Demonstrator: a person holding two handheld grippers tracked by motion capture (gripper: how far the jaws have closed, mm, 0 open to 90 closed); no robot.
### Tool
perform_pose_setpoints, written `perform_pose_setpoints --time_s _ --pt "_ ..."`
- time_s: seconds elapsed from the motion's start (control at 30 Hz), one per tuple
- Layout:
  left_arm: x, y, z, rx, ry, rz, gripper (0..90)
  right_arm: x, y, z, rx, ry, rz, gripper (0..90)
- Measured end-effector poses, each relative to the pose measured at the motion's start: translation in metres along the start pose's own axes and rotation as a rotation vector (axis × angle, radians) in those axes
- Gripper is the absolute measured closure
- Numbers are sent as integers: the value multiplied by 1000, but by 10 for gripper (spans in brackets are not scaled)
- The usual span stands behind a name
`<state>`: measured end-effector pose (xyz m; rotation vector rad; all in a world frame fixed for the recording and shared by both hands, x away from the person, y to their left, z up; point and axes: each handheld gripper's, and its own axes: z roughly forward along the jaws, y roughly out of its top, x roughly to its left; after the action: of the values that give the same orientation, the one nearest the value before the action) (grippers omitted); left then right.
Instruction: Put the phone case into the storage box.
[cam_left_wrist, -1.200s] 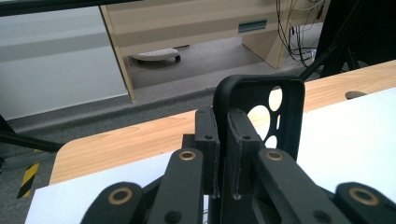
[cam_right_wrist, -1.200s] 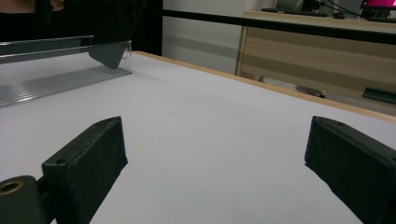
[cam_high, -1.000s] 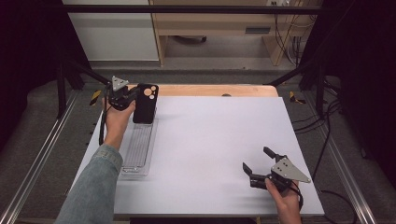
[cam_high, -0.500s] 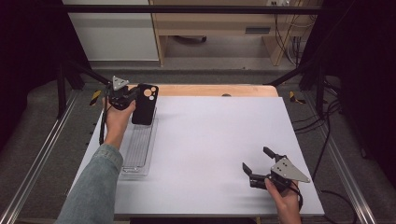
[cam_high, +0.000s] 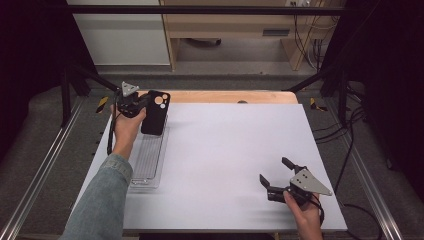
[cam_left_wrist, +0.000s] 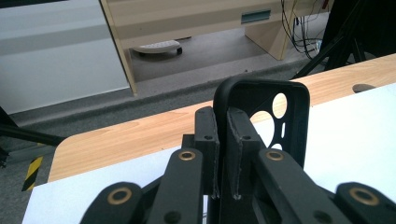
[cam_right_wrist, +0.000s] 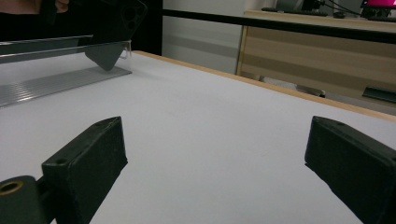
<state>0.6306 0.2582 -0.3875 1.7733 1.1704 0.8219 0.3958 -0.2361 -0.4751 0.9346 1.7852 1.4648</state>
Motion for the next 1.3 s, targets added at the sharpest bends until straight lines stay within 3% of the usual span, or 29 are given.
perform_pose_setpoints --time_s 0.5,0.77,1.03,1.3 --pt "1 0 0 -9 4 0 826 0 0 1 1 3 3 56" --pt "-1 4 -5 -40 64 24 508 1 0 1 1 4 5 55" --pt "-7 5 -6 -20 57 54 377 2 0 1 2 4 3 55" --pt "-8 5 -7 -23 39 42 299 2 0 1 2 3 2 54"
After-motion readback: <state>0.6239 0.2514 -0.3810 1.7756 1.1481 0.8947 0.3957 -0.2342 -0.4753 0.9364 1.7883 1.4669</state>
